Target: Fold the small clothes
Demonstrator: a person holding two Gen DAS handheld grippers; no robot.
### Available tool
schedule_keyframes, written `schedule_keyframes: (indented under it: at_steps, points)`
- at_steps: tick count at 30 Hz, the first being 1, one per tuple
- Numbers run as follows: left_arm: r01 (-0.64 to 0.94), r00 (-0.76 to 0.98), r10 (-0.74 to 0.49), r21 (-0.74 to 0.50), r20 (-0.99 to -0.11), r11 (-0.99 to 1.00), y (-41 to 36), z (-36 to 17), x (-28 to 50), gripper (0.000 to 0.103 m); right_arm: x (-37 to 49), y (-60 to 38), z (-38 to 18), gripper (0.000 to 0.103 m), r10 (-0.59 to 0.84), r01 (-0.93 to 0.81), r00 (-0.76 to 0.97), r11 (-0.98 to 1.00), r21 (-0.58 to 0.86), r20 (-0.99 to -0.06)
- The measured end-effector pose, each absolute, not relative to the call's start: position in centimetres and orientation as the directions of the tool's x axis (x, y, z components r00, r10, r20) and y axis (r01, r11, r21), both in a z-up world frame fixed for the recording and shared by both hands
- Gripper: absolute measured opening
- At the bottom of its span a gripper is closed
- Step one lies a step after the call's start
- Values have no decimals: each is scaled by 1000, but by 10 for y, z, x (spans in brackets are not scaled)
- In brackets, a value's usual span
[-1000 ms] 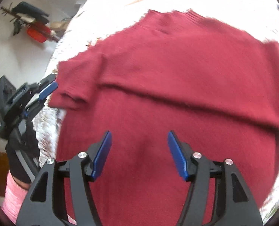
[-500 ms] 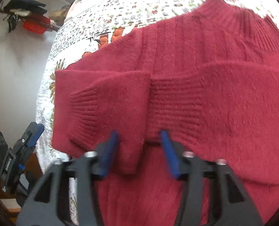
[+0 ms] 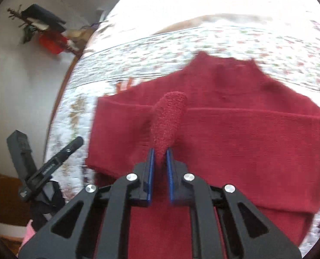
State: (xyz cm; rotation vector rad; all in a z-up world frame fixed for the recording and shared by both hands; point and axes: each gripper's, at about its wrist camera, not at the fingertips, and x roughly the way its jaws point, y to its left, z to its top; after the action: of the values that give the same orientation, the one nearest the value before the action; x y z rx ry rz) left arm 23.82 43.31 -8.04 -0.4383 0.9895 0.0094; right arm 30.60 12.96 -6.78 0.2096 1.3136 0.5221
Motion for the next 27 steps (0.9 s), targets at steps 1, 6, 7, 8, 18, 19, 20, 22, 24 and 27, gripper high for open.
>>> schedule_keyframes:
  at_steps: [1,6,7,8,18,19,20,22,24,27]
  points:
    - [-201,545,-188,-345,-817,917,428,-83,242,43,308,119,-73,9,463,-228,164,877,423,-871]
    - [-205,457,-146,-264,-877,943,402,-111,260,43,313,105,-111,9,418,-164,124,903,397,-900]
    - [-205,444,-134,-246,-886,947,401,-117,261,43,314,104,-121,9,411,-151,112,907,393,-905]
    - [-205,439,-129,-239,-889,949,400,-120,262,43,313,103,-130,10,410,-139,102,908,395,-907]
    - [-178,441,-135,-234,-887,956,400,-126,259,43,305,98,-125,24,376,-148,123,922,357,-919]
    - [-181,443,-141,-243,-885,953,401,-121,257,43,302,97,-110,25,361,-173,164,927,333,-918]
    - [-188,453,-147,-256,-879,948,403,-115,255,43,299,97,-100,27,355,-195,191,927,319,-915]
    - [-179,495,-165,-286,-853,941,404,-97,248,43,287,106,-77,33,353,-265,227,919,291,-908]
    - [-156,522,-173,-293,-835,943,399,-84,245,43,279,125,-67,45,348,-352,224,900,257,-910]
    - [-114,513,-227,-328,-827,938,387,-79,247,44,268,153,-69,49,333,-444,204,869,217,-920]
